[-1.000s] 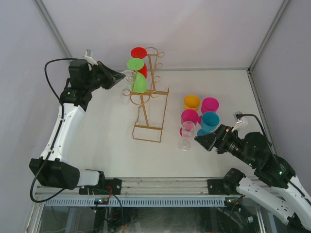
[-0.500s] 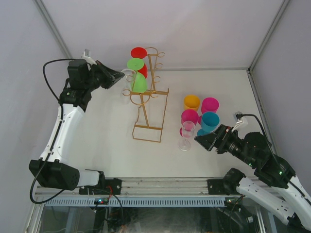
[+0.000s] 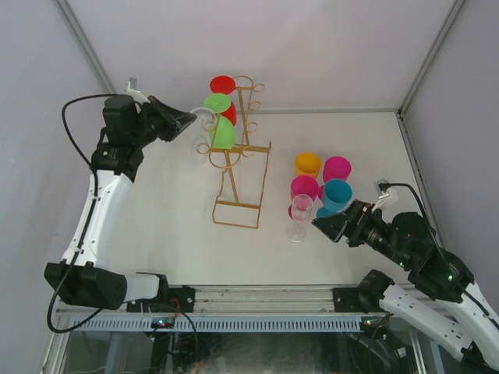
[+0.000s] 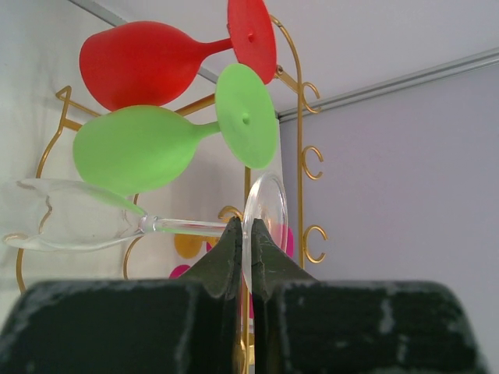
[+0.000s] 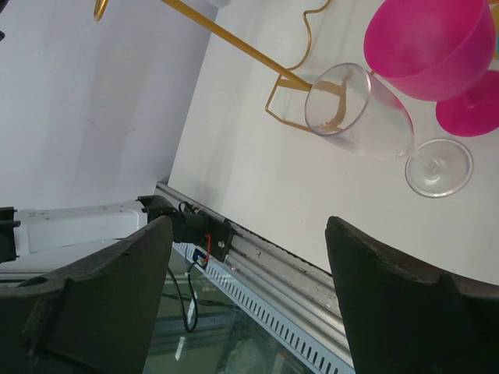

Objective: Take the wine glass off the wine glass rack
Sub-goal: Pick up the wine glass from the wine rack, then place the wine glass at the center of the board.

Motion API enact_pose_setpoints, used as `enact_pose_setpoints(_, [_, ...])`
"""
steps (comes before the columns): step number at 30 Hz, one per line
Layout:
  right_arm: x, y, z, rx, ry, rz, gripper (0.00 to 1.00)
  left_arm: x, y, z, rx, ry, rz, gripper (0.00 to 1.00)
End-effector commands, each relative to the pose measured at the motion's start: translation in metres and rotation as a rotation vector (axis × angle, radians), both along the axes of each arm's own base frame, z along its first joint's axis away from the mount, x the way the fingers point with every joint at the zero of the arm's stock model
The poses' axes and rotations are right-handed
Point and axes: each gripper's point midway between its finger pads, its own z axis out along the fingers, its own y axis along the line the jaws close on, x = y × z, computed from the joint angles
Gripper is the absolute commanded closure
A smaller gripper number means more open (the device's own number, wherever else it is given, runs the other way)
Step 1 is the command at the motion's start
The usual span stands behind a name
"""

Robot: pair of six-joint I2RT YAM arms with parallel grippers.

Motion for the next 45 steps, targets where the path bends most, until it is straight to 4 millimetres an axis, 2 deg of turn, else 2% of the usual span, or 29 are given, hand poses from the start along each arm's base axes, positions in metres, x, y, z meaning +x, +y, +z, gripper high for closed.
enact_pose_setpoints(1, [0.003, -0.001, 0.005, 0.024, -0.012, -0.018, 0.21, -0.014, 0.003, 0.070, -0.038, -0.203, 0.007, 1.00])
enact_pose_setpoints(6, [0.003, 0.000, 0.006, 0.024, -0.016, -0.014, 0.21, -0.015, 0.008, 0.069, -0.014, -0.204, 0.028, 1.00])
enact_pose_setpoints(12, [0.003, 0.000, 0.008, 0.031, -0.026, -0.014, 0.21, -0.024, 0.044, 0.077, 0.130, -0.261, 0.195, 1.00])
enact_pose_setpoints(17, [0.003, 0.000, 0.011, 0.039, -0.036, -0.013, 0.21, -0.040, 0.074, 0.071, 0.243, -0.252, 0.326, 1.00])
enact_pose_setpoints(20, [0.003, 0.001, 0.012, 0.045, -0.036, -0.011, 0.22, -0.052, 0.087, 0.055, 0.288, -0.219, 0.380, 1.00])
enact_pose_setpoints(24, [0.003, 0.003, 0.015, 0.064, -0.047, -0.006, 0.22, -0.067, 0.093, 0.024, 0.312, -0.182, 0.396, 1.00])
enact_pose_setpoints(27, [0.003, 0.006, 0.019, 0.086, -0.061, 0.004, 0.22, -0.085, 0.103, 0.005, 0.331, -0.156, 0.437, 1.00])
enact_pose_setpoints(32, [0.002, 0.012, 0.030, 0.140, -0.095, 0.028, 0.22, -0.111, 0.100, -0.041, 0.343, -0.079, 0.397, 1.00])
enact_pose_setpoints(38, [0.002, 0.020, 0.037, 0.202, -0.126, 0.062, 0.22, -0.149, 0.085, -0.088, 0.408, 0.014, 0.255, 1.00])
enact_pose_setpoints(40, [0.002, 0.023, 0.038, 0.212, -0.133, 0.071, 0.22, -0.161, 0.075, -0.101, 0.376, 0.025, 0.210, 1.00])
enact_pose_setpoints(45, [0.003, 0.029, 0.043, 0.238, -0.144, 0.092, 0.22, -0.197, 0.035, -0.133, 0.325, 0.026, 0.011, 1.00])
